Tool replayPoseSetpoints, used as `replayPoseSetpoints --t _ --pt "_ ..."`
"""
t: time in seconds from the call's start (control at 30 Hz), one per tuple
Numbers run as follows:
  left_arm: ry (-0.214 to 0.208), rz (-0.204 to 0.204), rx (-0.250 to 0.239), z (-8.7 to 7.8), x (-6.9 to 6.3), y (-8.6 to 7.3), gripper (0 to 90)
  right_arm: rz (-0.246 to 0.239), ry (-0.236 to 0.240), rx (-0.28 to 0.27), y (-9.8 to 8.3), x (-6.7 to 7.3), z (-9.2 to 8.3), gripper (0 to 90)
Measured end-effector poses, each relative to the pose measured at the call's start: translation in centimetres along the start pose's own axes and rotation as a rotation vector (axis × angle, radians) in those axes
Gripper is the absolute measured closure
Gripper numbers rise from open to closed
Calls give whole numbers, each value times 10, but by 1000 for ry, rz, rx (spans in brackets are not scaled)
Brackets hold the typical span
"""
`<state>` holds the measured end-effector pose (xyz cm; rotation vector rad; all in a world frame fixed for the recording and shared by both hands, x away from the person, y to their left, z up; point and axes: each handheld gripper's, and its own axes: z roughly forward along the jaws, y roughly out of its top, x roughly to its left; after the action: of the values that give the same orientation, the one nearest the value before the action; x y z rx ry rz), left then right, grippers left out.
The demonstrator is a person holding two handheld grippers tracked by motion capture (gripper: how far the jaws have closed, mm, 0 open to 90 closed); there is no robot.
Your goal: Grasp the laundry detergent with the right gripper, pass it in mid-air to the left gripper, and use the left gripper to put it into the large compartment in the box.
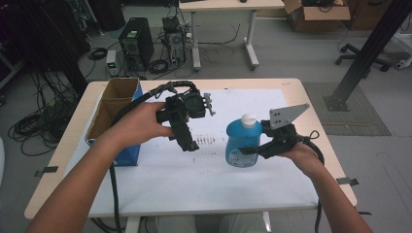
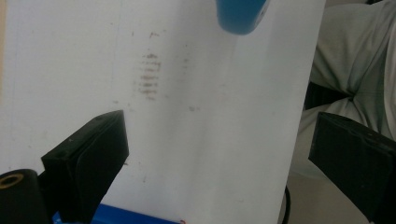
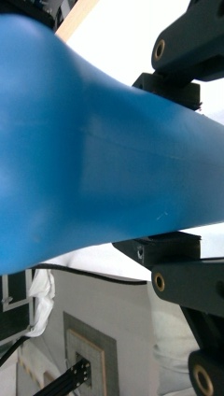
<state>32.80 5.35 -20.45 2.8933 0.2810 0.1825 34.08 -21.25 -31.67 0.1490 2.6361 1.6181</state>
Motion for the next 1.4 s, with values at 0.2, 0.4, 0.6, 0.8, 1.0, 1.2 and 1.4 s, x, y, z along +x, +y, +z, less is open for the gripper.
replayPoseSetpoints --t 0.2,0.4,0.6,0.8,1.0,1.2,1.4 --pt "-4 30 7 -3 -2 12 51 -6 20 7 4 -2 10 443" --pt "-12 47 22 -3 -4 22 51 -16 41 17 10 -4 20 444" --pt "-19 63 30 -3 -4 26 51 -31 60 25 15 -6 30 444" --pt "-28 77 20 -4 -4 29 49 -41 70 33 18 -6 40 444" --pt "-33 83 12 -6 -5 31 49 -53 86 40 22 -6 51 445" --pt "-37 86 7 -5 -4 32 49 -60 105 38 25 -4 59 445" --pt "-39 98 8 -2 -4 35 49 -70 113 35 28 -4 64 446"
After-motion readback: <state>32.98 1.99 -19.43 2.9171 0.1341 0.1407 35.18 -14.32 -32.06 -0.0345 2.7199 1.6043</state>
